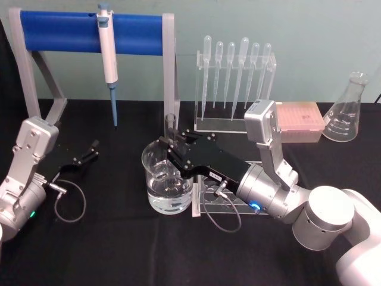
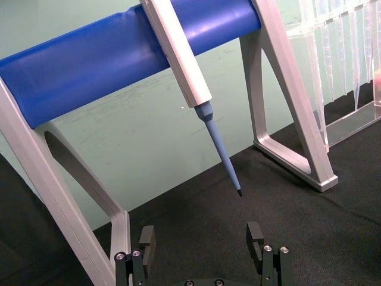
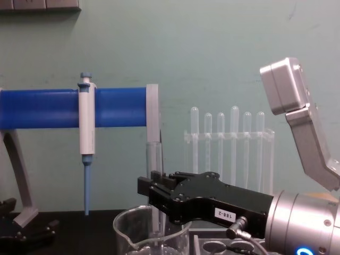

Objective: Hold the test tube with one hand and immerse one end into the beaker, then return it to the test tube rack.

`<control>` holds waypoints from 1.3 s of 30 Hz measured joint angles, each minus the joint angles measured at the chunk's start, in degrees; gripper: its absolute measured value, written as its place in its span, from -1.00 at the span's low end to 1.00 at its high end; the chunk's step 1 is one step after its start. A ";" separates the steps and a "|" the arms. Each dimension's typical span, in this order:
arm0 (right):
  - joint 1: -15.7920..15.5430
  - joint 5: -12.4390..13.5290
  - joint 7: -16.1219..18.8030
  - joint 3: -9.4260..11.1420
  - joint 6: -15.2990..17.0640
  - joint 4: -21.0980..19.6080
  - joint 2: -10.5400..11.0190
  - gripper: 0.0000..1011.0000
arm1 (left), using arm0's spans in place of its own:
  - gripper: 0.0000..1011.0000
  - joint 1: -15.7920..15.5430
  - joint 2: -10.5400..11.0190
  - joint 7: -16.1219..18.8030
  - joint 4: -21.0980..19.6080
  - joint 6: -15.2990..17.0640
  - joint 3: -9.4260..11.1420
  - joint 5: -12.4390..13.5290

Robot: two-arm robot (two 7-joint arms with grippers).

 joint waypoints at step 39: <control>0.00 0.00 0.00 0.00 0.00 0.00 0.00 -0.56 | 0.98 0.00 0.00 0.00 0.00 0.00 0.00 0.00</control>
